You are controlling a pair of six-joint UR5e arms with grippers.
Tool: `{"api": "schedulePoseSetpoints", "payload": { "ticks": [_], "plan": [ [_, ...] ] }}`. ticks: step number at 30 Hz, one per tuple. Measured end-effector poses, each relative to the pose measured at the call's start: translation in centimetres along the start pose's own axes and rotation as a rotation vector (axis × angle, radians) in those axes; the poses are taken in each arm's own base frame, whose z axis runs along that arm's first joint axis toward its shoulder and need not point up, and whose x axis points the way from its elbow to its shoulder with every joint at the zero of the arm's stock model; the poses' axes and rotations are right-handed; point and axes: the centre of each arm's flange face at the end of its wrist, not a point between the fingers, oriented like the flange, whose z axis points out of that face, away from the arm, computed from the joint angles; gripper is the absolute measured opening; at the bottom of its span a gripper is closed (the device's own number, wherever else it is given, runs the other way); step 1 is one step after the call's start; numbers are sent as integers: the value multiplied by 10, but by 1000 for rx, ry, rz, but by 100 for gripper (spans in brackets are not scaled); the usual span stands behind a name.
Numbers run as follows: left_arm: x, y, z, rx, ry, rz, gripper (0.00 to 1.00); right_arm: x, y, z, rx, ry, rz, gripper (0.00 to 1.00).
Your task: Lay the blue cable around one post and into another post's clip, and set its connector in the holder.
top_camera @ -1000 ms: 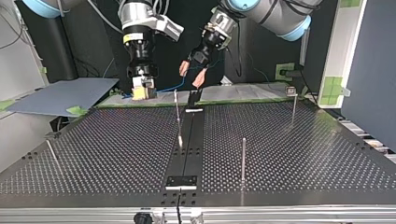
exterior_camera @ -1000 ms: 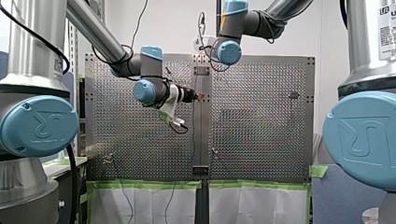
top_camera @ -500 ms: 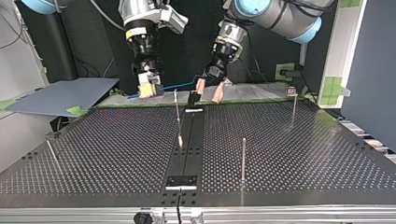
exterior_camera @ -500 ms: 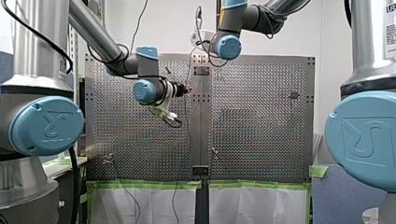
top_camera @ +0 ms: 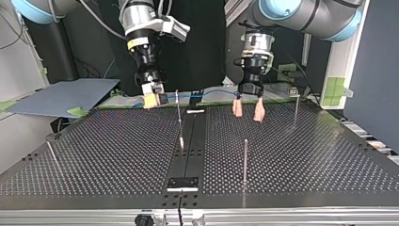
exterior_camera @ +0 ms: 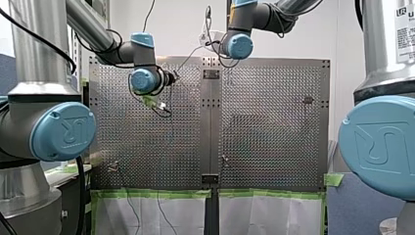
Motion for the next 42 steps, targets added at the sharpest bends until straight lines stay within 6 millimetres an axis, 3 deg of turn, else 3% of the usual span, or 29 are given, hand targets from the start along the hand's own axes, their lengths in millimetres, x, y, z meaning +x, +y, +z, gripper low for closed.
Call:
{"api": "schedulePoseSetpoints", "payload": {
  "ticks": [6,19,25,35,42],
  "plan": [
    [-43,-23,16,-9,-122,60,100,-7,-2,15,5,-15,0,0],
    [-110,-28,52,-119,-313,197,100,26,13,47,-27,19,-3,0],
    [-113,-30,78,-112,-288,253,100,34,21,65,-40,18,-11,0],
    [-119,-64,108,0,-261,279,100,31,29,92,-51,0,-25,0],
    [-118,-66,131,20,-239,283,100,27,34,104,-55,2,-29,0]
  ]
}}
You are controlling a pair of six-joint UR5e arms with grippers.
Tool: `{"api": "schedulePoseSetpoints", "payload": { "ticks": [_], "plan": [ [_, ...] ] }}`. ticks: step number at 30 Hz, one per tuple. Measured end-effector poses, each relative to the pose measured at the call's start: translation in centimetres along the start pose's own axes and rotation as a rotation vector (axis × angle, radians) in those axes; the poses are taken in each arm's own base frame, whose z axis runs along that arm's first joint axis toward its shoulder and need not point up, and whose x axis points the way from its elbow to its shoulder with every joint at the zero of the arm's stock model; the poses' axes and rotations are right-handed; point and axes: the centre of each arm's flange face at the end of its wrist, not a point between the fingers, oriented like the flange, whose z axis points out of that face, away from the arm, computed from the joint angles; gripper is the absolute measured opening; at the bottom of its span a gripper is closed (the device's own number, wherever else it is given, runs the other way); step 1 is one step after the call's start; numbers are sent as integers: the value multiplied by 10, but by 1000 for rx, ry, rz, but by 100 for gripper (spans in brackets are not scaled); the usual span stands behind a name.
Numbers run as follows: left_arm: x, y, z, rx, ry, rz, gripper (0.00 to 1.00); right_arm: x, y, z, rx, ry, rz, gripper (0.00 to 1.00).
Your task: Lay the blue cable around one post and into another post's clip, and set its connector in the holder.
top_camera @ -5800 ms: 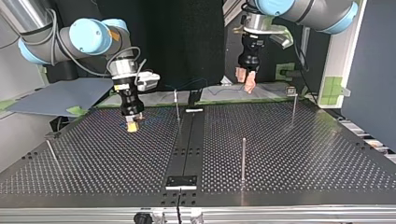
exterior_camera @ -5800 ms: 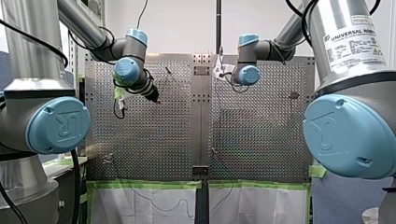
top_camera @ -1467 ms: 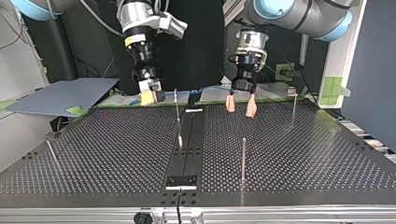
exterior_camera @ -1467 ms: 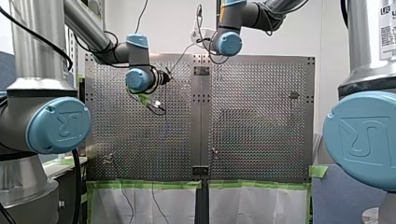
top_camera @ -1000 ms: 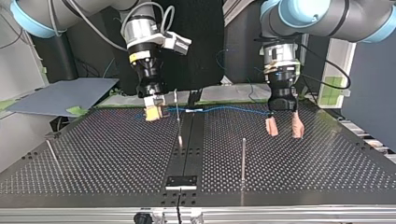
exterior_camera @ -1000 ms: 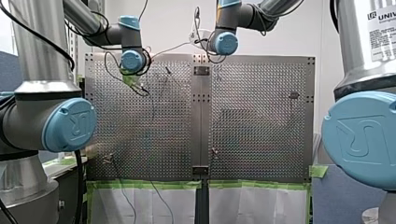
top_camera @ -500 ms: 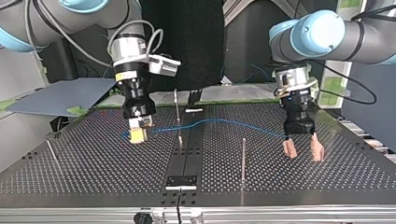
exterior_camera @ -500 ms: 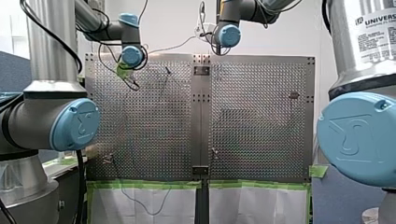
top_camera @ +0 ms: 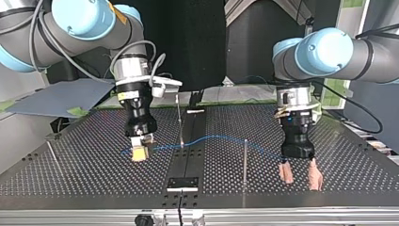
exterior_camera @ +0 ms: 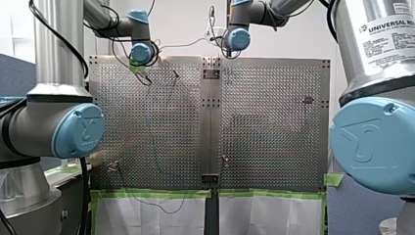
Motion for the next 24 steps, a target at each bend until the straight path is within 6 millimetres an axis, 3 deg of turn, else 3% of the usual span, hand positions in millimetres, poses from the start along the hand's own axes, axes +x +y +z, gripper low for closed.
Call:
{"api": "schedulePoseSetpoints", "payload": {
  "ticks": [9,24],
  "plan": [
    [16,10,12,-11,23,20,100,-15,14,7,-22,-20,-10,0],
    [64,51,20,-45,115,66,100,-37,38,15,-58,-53,-37,0]
  ]
}}
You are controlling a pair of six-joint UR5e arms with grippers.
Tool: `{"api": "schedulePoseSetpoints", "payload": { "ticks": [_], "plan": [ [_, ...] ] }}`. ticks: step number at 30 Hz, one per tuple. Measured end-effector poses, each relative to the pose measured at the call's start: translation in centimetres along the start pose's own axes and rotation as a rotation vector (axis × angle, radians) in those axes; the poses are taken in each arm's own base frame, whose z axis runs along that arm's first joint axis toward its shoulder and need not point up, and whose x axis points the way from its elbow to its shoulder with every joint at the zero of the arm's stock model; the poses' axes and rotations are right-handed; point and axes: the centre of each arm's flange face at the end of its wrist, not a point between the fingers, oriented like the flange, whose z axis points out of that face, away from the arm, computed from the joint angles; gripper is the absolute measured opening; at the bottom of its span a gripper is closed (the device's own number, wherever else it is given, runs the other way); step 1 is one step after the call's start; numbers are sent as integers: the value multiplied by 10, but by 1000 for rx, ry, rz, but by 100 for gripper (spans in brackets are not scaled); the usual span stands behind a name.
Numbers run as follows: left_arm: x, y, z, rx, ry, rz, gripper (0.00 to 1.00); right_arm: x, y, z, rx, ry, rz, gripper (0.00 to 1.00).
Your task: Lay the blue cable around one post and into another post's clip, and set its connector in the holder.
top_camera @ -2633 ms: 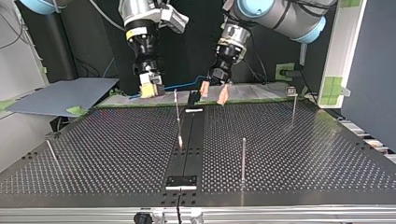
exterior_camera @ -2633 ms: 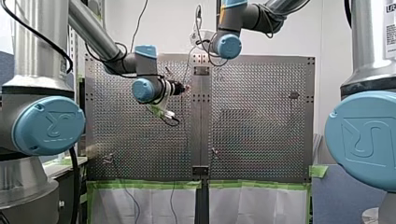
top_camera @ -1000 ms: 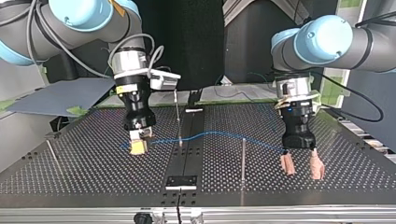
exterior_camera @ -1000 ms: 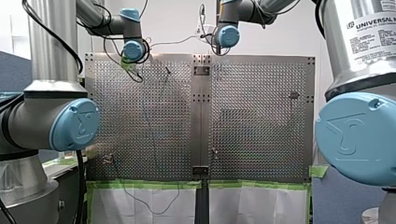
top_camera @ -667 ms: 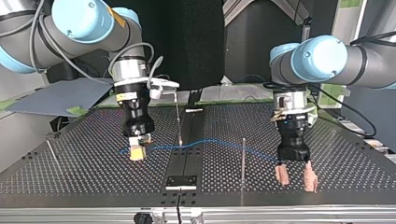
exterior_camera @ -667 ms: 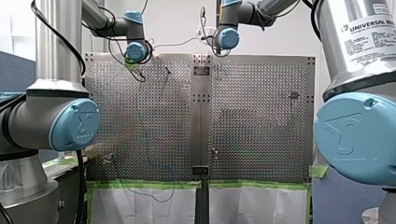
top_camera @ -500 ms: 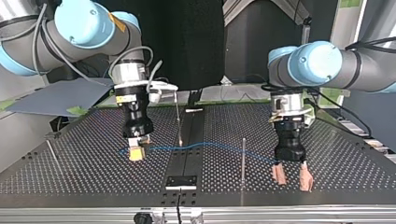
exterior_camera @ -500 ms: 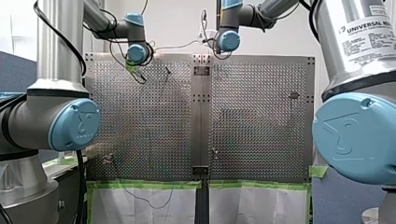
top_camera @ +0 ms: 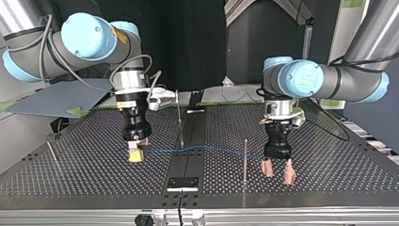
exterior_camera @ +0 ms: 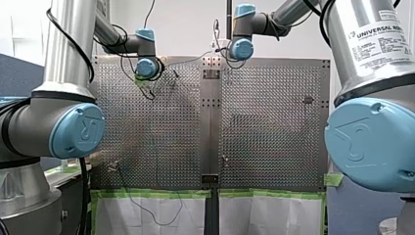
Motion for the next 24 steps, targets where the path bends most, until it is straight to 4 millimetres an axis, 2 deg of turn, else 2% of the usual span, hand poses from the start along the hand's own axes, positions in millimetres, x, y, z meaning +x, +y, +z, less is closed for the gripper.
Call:
{"api": "schedulePoseSetpoints", "payload": {
  "ticks": [6,12,24],
  "plan": [
    [23,15,3,-13,47,23,100,-13,20,7,-31,-21,-16,0],
    [29,18,1,-31,50,34,100,-35,32,8,-53,-82,-35,0],
    [46,19,-11,-36,81,37,100,-83,57,-7,-90,-153,-39,0]
  ]
}}
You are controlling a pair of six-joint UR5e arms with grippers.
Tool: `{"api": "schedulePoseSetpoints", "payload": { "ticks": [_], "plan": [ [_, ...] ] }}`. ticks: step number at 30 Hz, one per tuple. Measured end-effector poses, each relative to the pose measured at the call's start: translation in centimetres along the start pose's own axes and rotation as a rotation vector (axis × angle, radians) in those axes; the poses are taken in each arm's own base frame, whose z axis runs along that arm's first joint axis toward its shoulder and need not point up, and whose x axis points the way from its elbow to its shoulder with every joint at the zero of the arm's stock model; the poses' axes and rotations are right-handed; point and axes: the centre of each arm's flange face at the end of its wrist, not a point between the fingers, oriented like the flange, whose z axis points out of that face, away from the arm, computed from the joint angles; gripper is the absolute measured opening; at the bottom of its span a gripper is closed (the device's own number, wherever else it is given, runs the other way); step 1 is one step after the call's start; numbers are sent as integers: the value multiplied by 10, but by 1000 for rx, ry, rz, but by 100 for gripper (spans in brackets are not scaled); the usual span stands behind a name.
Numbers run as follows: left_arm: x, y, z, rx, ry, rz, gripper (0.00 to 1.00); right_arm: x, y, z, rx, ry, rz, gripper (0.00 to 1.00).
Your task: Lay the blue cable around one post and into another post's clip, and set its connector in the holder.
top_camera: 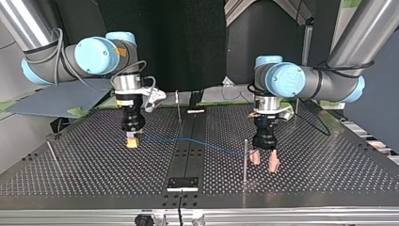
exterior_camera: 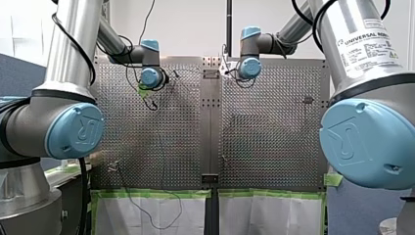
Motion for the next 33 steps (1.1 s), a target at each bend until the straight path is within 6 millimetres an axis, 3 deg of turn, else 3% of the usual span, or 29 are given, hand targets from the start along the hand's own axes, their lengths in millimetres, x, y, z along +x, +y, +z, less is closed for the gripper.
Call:
{"api": "schedulePoseSetpoints", "payload": {
  "ticks": [8,20,33],
  "plan": [
    [24,4,-4,-17,48,3,100,-26,23,-4,-28,2,20,0],
    [29,2,-7,-31,45,3,100,-82,65,-15,-86,-15,26,0],
    [32,-2,-9,-27,52,2,100,-189,108,-39,-186,-113,39,0]
  ]
}}
